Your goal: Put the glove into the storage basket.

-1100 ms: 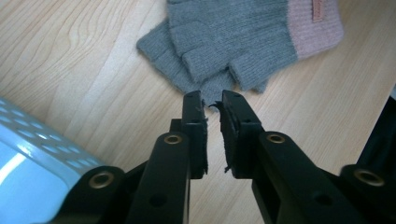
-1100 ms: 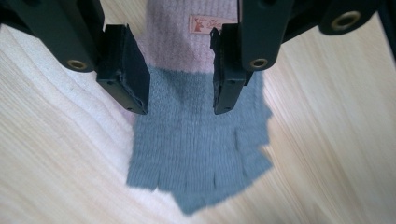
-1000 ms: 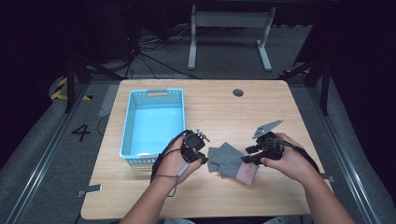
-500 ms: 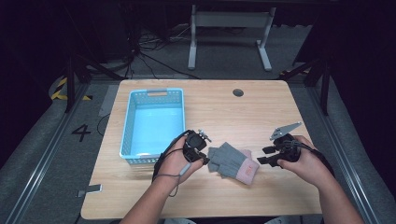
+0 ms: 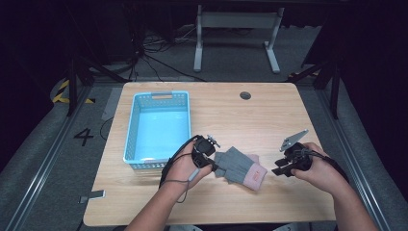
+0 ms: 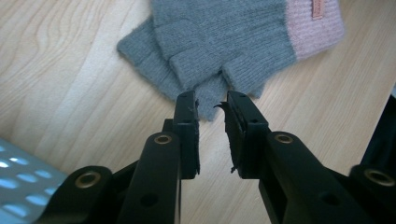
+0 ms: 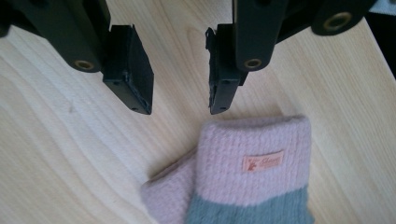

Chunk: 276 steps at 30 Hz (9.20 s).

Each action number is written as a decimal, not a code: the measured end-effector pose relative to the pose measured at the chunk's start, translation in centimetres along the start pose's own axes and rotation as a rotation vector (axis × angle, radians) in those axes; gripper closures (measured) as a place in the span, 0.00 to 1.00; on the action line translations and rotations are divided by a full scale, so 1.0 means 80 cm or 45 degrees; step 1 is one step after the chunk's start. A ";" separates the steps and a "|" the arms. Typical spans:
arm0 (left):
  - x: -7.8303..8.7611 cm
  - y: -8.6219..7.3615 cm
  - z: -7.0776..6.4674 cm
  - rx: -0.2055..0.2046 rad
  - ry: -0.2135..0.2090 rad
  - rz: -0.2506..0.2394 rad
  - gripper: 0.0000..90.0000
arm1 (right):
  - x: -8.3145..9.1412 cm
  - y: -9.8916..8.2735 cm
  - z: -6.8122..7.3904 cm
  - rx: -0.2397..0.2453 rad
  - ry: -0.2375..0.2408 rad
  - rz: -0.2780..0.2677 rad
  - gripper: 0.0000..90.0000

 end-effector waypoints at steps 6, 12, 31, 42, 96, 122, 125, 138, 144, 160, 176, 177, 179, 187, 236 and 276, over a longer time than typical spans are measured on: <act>-0.011 0.000 0.001 -0.037 -0.008 0.001 0.83 | -0.014 0.001 0.008 0.053 0.020 0.035 0.68; -0.020 0.001 0.001 -0.051 -0.007 -0.011 0.82 | -0.027 0.001 0.010 0.073 0.022 0.048 0.69; -0.052 0.000 0.008 -0.036 0.007 0.028 0.76 | -0.040 0.006 0.018 0.089 0.037 0.047 0.80; -0.057 -0.001 0.013 -0.002 0.039 0.020 0.75 | -0.042 0.007 0.019 0.082 0.047 0.033 0.80; -0.032 0.013 -0.003 -0.109 0.146 -0.021 0.99 | -0.022 0.015 0.027 0.051 0.056 -0.023 0.93; -0.003 0.008 -0.028 -0.149 0.123 0.007 0.99 | -0.012 0.038 -0.002 -0.053 -0.083 -0.266 0.96; -0.005 0.007 -0.028 -0.146 0.125 0.026 0.99 | -0.016 0.040 -0.002 -0.051 -0.085 -0.264 0.95; -0.022 -0.001 -0.024 -0.125 0.102 0.122 0.99 | -0.037 0.044 -0.003 -0.059 -0.081 -0.213 0.95; -0.031 -0.003 -0.021 -0.127 0.094 0.154 0.99 | -0.043 0.043 -0.007 -0.075 -0.082 -0.203 0.95; -0.040 -0.007 -0.013 -0.099 0.090 0.182 0.98 | -0.051 0.040 -0.014 -0.094 -0.126 -0.194 0.88; -0.020 -0.002 -0.019 -0.068 0.080 0.117 0.89 | -0.035 0.031 -0.025 -0.152 -0.168 -0.235 0.84; -0.018 0.000 -0.021 -0.072 0.078 0.106 0.88 | -0.034 0.031 -0.024 -0.157 -0.165 -0.236 0.84; -0.015 0.003 -0.024 -0.074 0.070 0.071 0.85 | -0.031 0.029 -0.025 -0.168 -0.164 -0.237 0.84; -0.008 0.014 -0.026 -0.075 0.040 -0.043 0.71 | -0.014 0.019 -0.030 -0.195 -0.191 -0.249 0.79; -0.102 0.053 -0.015 -0.274 0.101 -0.003 0.19 | 0.006 -0.005 -0.048 -0.312 -0.155 -0.271 0.62; -0.060 0.053 -0.022 -0.269 0.062 0.009 0.78 | 0.011 0.000 -0.050 -0.331 -0.143 -0.317 0.61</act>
Point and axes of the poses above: each handheld gripper's, and its own axes: x roughly backward along the jaws, y roughly out of its top, z roughly to its left, the point moved 6 cm from there along -x, roughly forward along the jaws, and after that the axes turned 2 degrees about -z, right-handed, at the moved point
